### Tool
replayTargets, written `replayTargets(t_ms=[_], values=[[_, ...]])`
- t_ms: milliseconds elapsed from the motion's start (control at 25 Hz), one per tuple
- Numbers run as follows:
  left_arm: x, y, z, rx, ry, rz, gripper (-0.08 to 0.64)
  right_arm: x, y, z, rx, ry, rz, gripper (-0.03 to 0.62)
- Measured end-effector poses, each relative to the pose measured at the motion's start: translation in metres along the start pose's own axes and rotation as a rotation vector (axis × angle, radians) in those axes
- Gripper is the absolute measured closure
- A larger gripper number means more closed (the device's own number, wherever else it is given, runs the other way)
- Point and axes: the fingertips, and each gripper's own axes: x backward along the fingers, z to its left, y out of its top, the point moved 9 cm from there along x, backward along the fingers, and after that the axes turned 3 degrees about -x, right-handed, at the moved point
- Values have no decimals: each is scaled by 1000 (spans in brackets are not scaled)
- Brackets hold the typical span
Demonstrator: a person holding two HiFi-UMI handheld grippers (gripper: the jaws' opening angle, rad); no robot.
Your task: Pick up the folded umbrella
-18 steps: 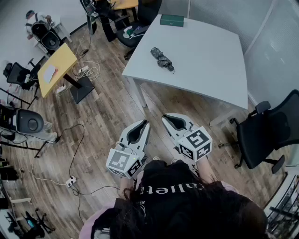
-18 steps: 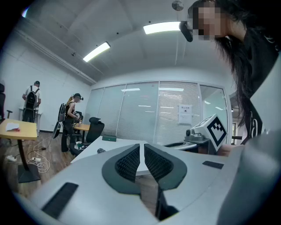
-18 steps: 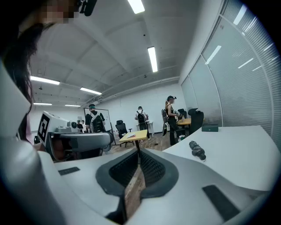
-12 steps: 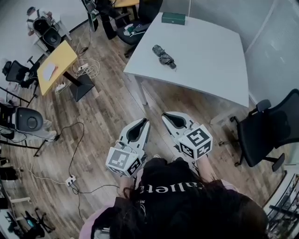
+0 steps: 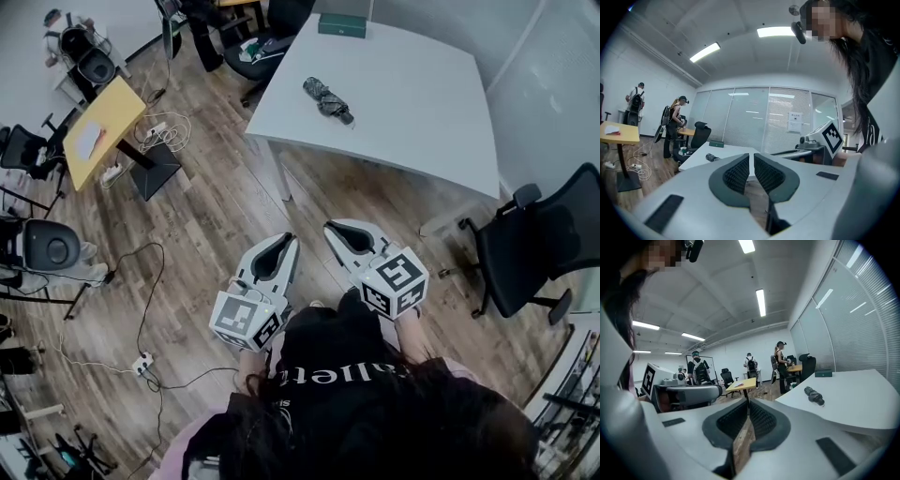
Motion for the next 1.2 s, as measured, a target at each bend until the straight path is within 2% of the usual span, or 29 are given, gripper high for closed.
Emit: replayTargets(t_ms=[280,600,920,1200], values=[[3,-7,15,32,-10,-7,514,-8,-6,0,-44,-16,19,562],[-19,-12,38,55,-1,4,514,-35,-5,-23,-64,-4,57,561],[-67,-4,79,47,51,5,514,-86,12,-78,-93,58,44,562],[-143,18,114,37,59,-5,515,-120,40,-150,-66,57,73,563]])
